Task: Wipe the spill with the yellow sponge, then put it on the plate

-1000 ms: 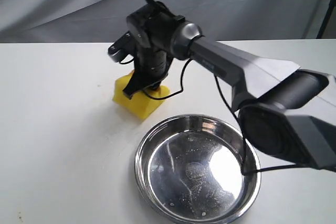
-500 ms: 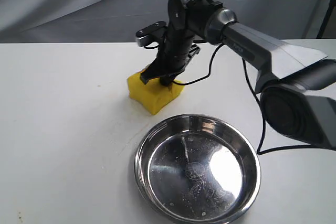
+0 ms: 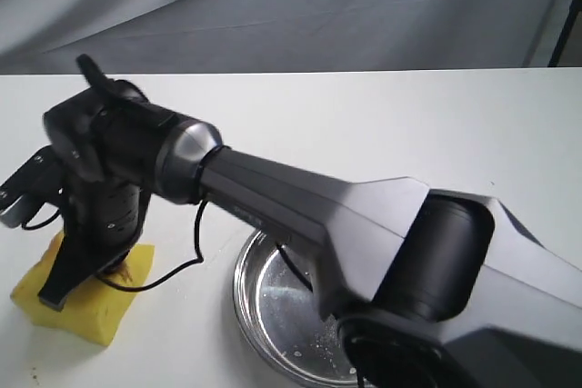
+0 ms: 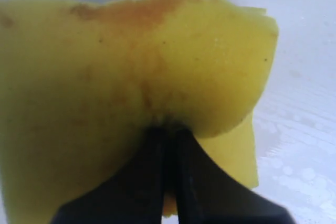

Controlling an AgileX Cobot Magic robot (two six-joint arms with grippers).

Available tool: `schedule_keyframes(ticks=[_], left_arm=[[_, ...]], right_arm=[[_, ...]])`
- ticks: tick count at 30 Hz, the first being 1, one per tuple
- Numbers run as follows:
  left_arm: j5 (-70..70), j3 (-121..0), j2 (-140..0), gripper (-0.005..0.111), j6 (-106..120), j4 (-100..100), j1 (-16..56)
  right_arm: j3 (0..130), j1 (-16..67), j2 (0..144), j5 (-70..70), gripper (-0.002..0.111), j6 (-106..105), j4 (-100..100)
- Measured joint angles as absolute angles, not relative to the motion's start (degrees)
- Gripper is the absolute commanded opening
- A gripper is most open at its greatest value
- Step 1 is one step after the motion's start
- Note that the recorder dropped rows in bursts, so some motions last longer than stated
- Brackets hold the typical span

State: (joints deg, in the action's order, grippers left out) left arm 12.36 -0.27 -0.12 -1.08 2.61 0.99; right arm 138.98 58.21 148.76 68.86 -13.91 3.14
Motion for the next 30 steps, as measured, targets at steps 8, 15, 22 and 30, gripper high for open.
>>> schedule_keyframes(ticks=[8, 15, 22, 30], left_arm=[[12.36, -0.27, -0.12, 0.0, -1.08, 2.61, 0.99], [12.36, -0.27, -0.12, 0.0, -1.08, 2.61, 0.99], [12.36, -0.27, -0.12, 0.0, -1.08, 2.61, 0.99], [12.36, -0.27, -0.12, 0.0, -1.08, 2.61, 0.99]], right_arm=[[138.98, 57.32, 148.67, 68.87, 0.0, -14.25, -3.13], [138.98, 48.31, 149.27, 62.91, 0.0, -13.13, -7.13], [138.98, 41.61, 151.13, 58.22, 0.0, 2.05, -20.75], [138.98, 38.91, 151.81, 53.42, 0.0, 3.85, -20.24]])
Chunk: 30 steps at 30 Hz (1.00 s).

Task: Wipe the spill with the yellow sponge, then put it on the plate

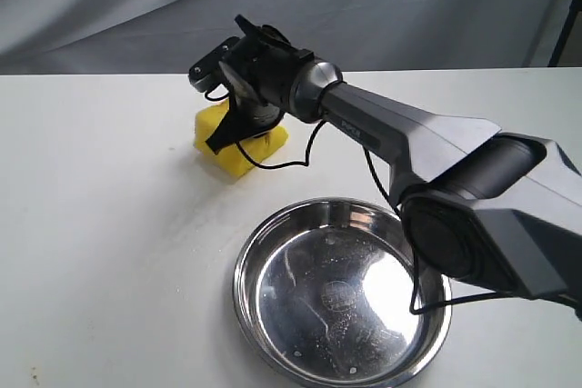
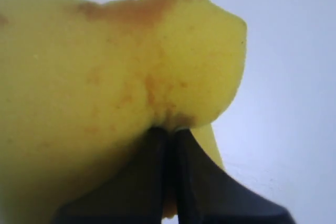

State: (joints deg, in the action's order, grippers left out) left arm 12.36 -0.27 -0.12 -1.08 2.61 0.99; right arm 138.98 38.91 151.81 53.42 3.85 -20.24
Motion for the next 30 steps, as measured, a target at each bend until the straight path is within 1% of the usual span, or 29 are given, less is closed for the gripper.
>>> schedule_keyframes(ticks=[5, 11, 15, 18, 21, 23, 25, 28, 30], left_arm=[[12.36, -0.27, -0.12, 0.0, -1.08, 2.61, 0.99], [12.36, -0.27, -0.12, 0.0, -1.08, 2.61, 0.99], [12.36, -0.27, -0.12, 0.0, -1.08, 2.61, 0.99], [12.36, -0.27, -0.12, 0.0, -1.08, 2.61, 0.99], [12.36, -0.27, -0.12, 0.0, -1.08, 2.61, 0.99], [12.36, -0.27, -0.12, 0.0, -1.08, 2.61, 0.99], [12.36, -0.27, -0.12, 0.0, -1.08, 2.61, 0.99], [12.36, -0.27, -0.12, 0.0, -1.08, 2.61, 0.99], [12.36, -0.27, -0.12, 0.0, -1.08, 2.61, 0.99]], right_arm=[[138.98, 39.77, 151.81, 47.06, 0.0, -12.66, -6.67], [138.98, 44.62, 152.17, 44.16, 0.0, -37.66, 5.96], [138.98, 46.95, 152.31, 41.68, 0.0, -43.34, 8.33], [138.98, 47.28, 152.95, 39.56, 0.0, -43.46, 8.12], [138.98, 46.59, 153.82, 38.32, 0.0, -39.85, 3.84], [138.98, 46.03, 154.28, 37.72, 0.0, -33.16, -1.47], [138.98, 45.21, 154.64, 37.54, 0.0, -21.87, -10.25], [138.98, 43.71, 155.13, 40.14, 0.0, -7.2, -24.02], [138.98, 42.52, 155.25, 43.23, 0.0, -1.43, -30.93]])
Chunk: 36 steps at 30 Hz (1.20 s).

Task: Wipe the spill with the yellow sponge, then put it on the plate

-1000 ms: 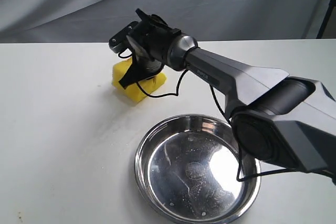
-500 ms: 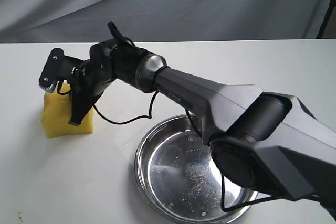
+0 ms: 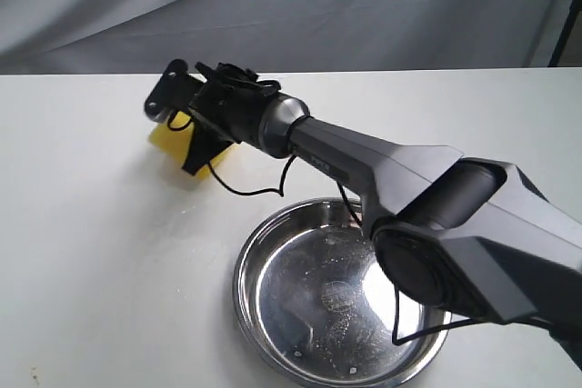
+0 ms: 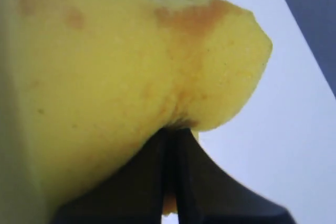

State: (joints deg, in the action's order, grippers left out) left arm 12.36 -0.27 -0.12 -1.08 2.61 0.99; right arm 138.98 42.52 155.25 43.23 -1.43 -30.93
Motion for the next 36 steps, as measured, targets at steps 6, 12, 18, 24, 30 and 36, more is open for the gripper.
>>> schedule_keyframes(ticks=[6, 12, 18, 24, 30, 36], left_arm=[[12.36, -0.27, -0.12, 0.0, -1.08, 2.61, 0.99], [12.36, -0.27, -0.12, 0.0, -1.08, 2.61, 0.99], [12.36, -0.27, -0.12, 0.0, -1.08, 2.61, 0.99], [12.36, -0.27, -0.12, 0.0, -1.08, 2.61, 0.99], [12.36, -0.27, -0.12, 0.0, -1.08, 2.61, 0.99], [12.36, -0.27, -0.12, 0.0, -1.08, 2.61, 0.99]], right_arm=[[138.98, 39.99, 155.29, 48.72, 0.0, 2.9, -37.18], [138.98, 40.53, 155.29, 46.44, 0.0, -3.45, -35.09], [139.54, 43.51, 155.06, 43.01, 0.0, -32.23, -18.1], [139.66, 49.45, 154.57, 43.4, 0.0, -53.09, -0.81], [139.89, 52.06, 154.57, 46.53, 0.0, -56.99, 5.18], [140.02, 54.03, 153.39, 51.37, 0.0, -53.53, 3.79]])
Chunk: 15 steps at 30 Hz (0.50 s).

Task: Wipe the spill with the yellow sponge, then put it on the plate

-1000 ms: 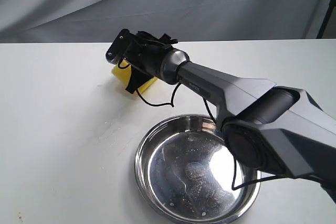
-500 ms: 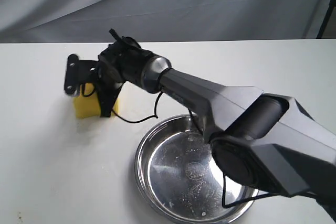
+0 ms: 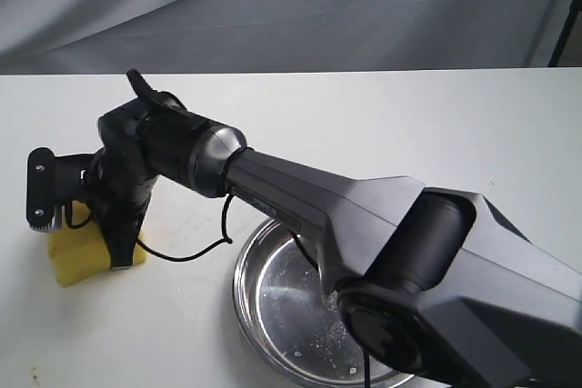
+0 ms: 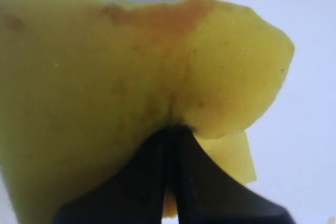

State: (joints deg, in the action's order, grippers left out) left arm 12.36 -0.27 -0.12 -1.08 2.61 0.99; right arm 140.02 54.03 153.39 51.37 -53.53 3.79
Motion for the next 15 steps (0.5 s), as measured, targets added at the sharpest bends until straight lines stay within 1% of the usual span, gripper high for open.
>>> schedule_keyframes(ticks=[8, 15], left_arm=[[12.36, -0.27, -0.12, 0.0, -1.08, 2.61, 0.99], [12.36, -0.27, -0.12, 0.0, -1.08, 2.61, 0.99]], right_arm=[[139.53, 55.98, 149.47, 65.22, 0.0, -42.73, 0.0], [139.07, 56.49, 148.83, 67.81, 0.0, -30.6, 0.64]])
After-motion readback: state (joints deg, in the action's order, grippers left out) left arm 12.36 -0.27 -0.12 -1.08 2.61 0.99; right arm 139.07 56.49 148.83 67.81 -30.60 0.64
